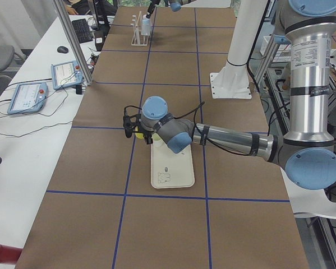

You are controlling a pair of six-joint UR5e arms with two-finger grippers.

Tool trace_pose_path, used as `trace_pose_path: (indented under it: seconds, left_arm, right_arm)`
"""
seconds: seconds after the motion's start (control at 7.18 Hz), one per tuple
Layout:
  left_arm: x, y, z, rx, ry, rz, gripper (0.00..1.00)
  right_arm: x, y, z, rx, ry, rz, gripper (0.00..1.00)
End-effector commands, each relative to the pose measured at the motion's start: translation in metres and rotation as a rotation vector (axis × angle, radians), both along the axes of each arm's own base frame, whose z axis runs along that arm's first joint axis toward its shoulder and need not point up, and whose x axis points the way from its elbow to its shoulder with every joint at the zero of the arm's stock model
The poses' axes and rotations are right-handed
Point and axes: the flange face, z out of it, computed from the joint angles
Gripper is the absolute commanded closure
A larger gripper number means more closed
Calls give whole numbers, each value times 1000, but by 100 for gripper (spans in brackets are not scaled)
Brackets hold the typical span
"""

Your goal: Transfer IKEA cup to right arm and place on rack

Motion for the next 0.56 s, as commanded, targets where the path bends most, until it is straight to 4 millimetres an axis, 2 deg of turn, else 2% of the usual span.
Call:
trace_pose_path:
  seconds: [0.0,0.14,0.28,0.42]
  left_arm:
    - [76,-15,-104,-70,221,-15,100]
    - [132,-13,-154,-113,311,-66,100]
    - [170,0,-178,-141,421,-105,100]
    - [192,19,-185,-162,541,-114,100]
  right_arm:
    - [-24,35,-84,-102,-204,-41,2]
    - [-43,41,-127,-138,-294,-77,2]
    - [-56,45,-163,-174,-374,-92,2]
    - [-71,55,-183,-183,-434,-58,2]
